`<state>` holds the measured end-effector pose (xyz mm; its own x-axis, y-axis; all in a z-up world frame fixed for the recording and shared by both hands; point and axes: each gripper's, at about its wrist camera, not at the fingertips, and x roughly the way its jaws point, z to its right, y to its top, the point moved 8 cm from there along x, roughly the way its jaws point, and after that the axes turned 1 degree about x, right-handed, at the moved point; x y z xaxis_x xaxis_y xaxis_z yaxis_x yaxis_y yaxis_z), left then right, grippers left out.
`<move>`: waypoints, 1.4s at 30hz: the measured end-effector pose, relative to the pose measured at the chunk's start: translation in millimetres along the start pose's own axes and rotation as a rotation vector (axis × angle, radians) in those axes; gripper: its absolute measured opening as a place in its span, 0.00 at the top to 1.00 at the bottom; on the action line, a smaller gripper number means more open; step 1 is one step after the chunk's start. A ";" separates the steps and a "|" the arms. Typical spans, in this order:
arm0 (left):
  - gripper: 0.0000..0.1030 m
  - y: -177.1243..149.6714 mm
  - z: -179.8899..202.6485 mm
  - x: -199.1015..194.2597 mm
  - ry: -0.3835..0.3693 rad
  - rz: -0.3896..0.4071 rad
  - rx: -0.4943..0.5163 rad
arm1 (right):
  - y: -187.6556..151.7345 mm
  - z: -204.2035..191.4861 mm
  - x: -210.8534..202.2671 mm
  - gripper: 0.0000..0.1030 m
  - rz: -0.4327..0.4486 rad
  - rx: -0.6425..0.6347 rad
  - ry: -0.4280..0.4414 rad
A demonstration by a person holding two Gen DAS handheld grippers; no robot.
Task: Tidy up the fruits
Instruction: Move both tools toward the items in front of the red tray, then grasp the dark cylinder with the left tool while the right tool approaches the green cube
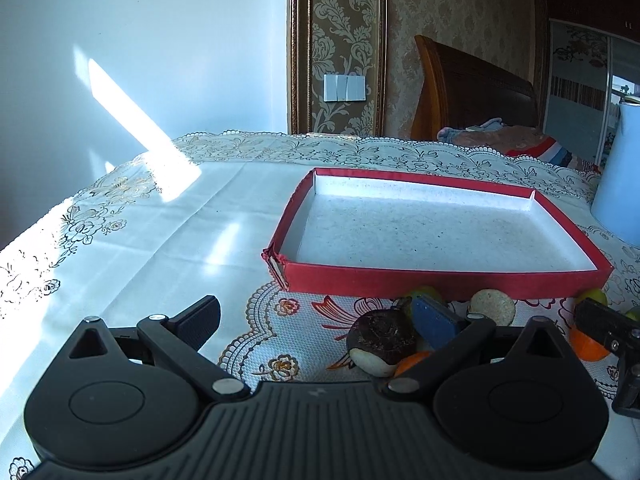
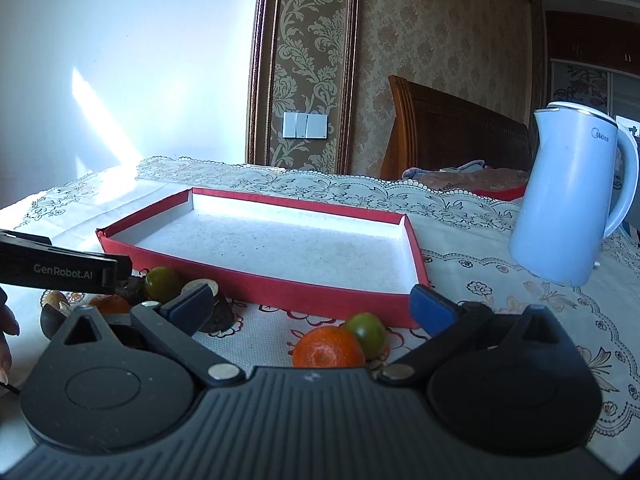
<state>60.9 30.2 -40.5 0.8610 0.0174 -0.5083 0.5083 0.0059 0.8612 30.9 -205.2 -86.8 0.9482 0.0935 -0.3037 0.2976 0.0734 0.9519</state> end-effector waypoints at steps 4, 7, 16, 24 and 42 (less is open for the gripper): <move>0.00 -10.8 -6.4 -17.8 -0.046 0.015 0.025 | 4.8 15.7 -0.8 0.00 0.009 0.084 0.001; 0.00 -19.6 -11.1 -34.8 -0.034 0.044 0.082 | 3.6 23.8 2.6 0.00 -0.012 0.140 0.015; 0.00 -29.6 -12.8 -53.9 -0.064 0.057 0.074 | -0.7 21.2 8.8 0.00 -0.038 0.133 0.009; 0.00 -40.6 0.4 -53.8 -0.055 0.033 0.161 | 0.0 22.2 8.7 0.00 -0.037 0.143 0.005; 0.01 -45.3 23.7 -37.5 -0.100 -0.023 0.265 | -1.9 21.4 12.5 0.00 -0.055 0.136 -0.012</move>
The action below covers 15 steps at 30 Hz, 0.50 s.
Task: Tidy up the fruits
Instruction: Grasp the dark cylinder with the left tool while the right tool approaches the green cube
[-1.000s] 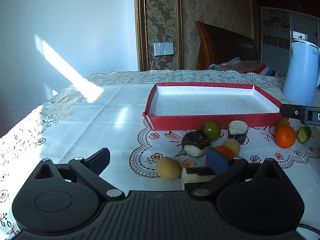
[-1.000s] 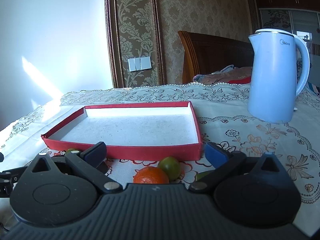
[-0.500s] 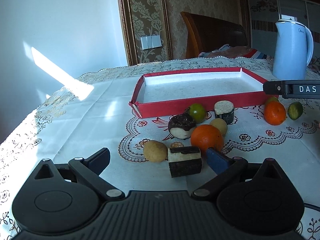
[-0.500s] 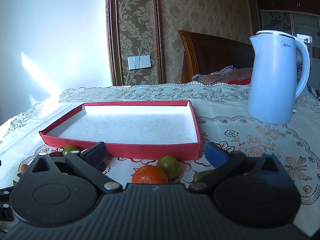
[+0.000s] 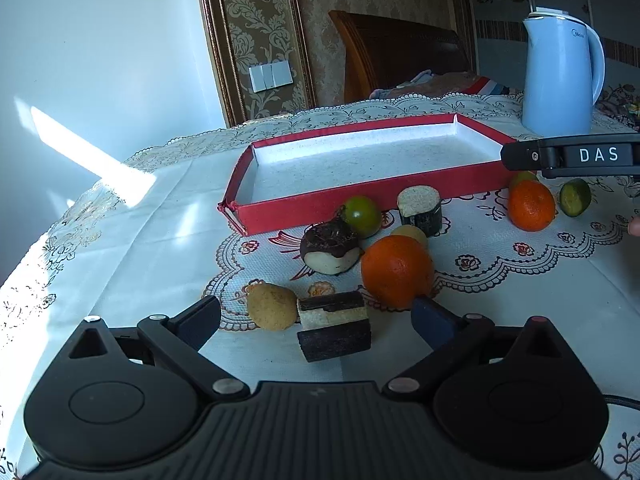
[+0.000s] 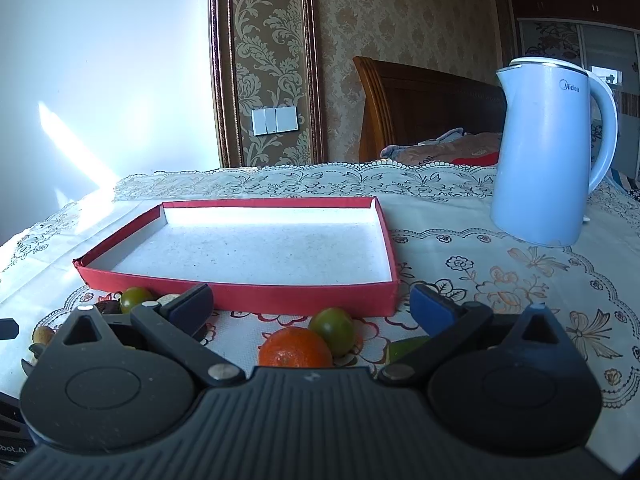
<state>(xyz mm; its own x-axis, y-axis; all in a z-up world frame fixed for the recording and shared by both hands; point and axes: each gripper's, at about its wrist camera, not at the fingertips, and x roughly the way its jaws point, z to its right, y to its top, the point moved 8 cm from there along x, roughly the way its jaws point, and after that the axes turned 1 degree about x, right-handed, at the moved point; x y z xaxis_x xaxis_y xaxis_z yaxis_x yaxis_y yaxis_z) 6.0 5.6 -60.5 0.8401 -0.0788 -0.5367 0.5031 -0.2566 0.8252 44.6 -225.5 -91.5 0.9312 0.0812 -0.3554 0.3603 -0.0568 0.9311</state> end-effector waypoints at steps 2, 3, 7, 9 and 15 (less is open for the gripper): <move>0.01 0.9 -0.1 1.5 0.000 -0.002 0.000 | -0.8 -0.8 0.2 0.00 -0.005 -0.003 0.002; 0.02 1.4 -0.4 2.0 -0.002 -0.001 0.001 | -1.4 -1.2 0.8 0.00 -0.011 -0.003 0.004; 0.23 0.8 -0.1 8.3 -0.008 -0.024 0.004 | -3.0 0.6 2.5 0.00 -0.025 0.001 0.002; 0.26 0.0 -2.1 9.4 -0.015 -0.030 -0.010 | -2.8 2.2 2.9 0.00 -0.029 0.010 0.004; 0.43 -2.6 -2.8 7.9 -0.051 -0.023 -0.030 | -4.8 3.3 5.4 0.00 -0.045 0.004 -0.004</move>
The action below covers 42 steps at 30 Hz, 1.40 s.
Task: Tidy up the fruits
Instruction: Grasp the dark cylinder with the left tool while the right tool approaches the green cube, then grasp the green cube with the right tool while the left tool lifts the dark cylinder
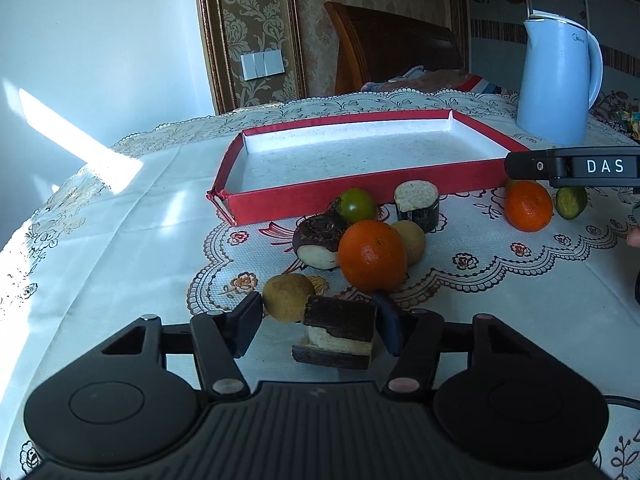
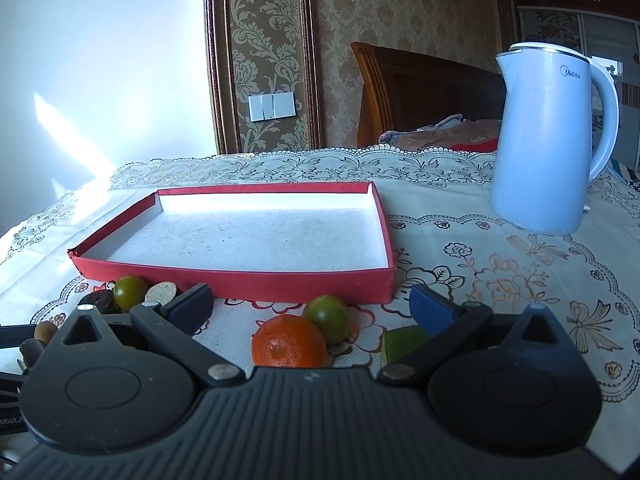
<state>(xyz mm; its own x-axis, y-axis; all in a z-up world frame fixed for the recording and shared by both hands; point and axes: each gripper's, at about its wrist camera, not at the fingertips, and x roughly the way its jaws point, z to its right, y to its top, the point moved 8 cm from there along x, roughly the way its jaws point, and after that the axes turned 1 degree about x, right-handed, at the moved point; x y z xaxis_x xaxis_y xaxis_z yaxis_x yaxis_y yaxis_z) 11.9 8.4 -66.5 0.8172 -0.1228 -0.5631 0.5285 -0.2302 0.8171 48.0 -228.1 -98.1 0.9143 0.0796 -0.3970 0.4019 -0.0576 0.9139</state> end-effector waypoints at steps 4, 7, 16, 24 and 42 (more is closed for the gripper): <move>0.44 0.3 0.3 -0.4 -0.002 0.005 -0.002 | 0.4 6.6 -7.8 0.00 -0.003 -0.003 -0.004; 0.45 0.4 -1.3 -1.6 -0.019 0.009 -0.014 | -1.5 24.8 -18.8 0.00 -0.017 0.037 0.010; 0.56 0.8 -4.0 -5.1 -0.059 0.031 -0.046 | -28.6 79.3 -35.8 0.00 -0.124 0.120 0.057; 0.56 2.2 -3.4 -13.0 -0.090 0.080 -0.047 | -16.9 63.0 -20.0 0.09 -0.107 -0.022 0.000; 0.56 5.4 0.5 -17.6 -0.059 0.105 -0.018 | -5.5 57.7 8.2 0.74 -0.117 -0.061 0.001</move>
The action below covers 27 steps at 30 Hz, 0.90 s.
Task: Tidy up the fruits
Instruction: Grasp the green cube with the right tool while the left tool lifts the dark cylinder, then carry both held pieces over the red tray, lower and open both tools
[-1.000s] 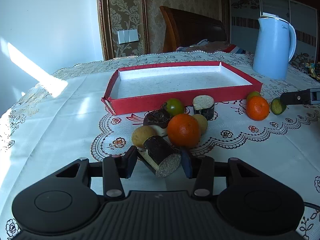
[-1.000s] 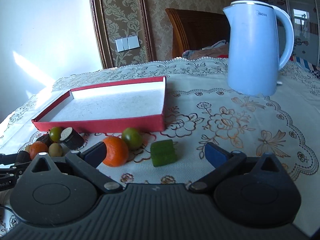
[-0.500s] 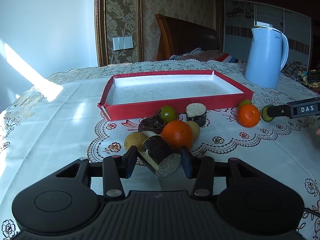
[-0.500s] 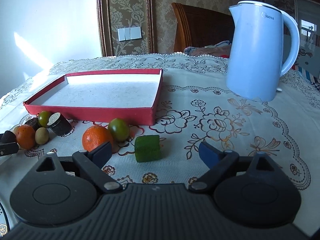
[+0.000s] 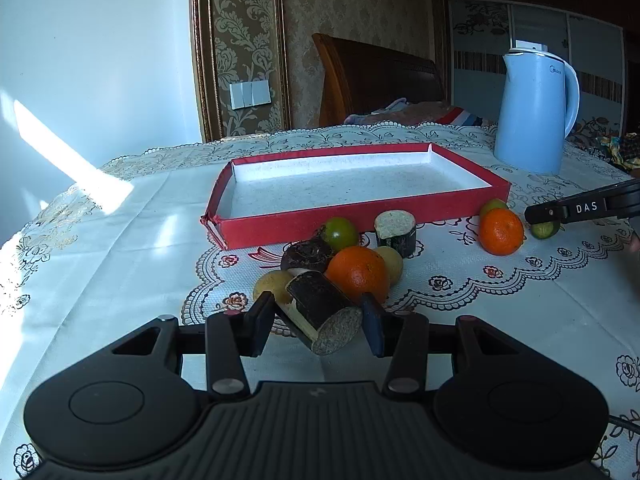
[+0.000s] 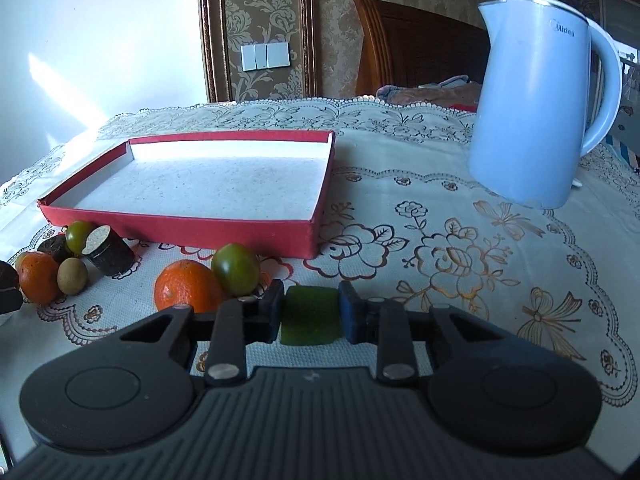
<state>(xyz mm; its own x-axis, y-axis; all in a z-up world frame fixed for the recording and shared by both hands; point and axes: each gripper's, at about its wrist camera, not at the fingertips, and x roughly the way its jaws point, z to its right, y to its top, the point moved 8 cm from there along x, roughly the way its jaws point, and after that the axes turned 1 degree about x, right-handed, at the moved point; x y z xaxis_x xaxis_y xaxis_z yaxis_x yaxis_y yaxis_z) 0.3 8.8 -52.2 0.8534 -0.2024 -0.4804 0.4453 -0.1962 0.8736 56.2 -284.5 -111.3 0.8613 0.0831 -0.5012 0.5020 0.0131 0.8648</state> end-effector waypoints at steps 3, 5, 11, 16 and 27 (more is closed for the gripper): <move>0.56 2.0 -0.1 1.4 0.013 -0.002 0.003 | 10.3 -1.7 -1.4 0.86 0.022 -0.023 -0.006; 0.56 5.8 -0.9 1.8 0.016 0.000 0.005 | 13.3 -0.4 -0.2 0.87 0.021 -0.025 -0.007; 0.56 19.9 -3.4 0.1 0.002 0.021 -0.002 | 4.8 18.8 0.8 0.87 0.000 0.019 -0.021; 0.56 25.9 -5.8 5.0 0.007 0.009 -0.019 | 5.9 24.7 -5.9 0.50 -0.004 0.115 0.090; 0.56 44.2 -2.6 11.8 -0.012 0.007 -0.014 | -10.3 1.5 15.5 0.73 -0.084 -0.014 0.065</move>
<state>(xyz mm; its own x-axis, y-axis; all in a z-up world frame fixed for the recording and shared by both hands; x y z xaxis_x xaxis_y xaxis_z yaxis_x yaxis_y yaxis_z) 30.7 0.2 -19.1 0.8533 -0.2152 -0.4748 0.4430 -0.1810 0.8781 64.5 -284.9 -128.0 0.8090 0.1461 -0.5694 0.5708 0.0364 0.8203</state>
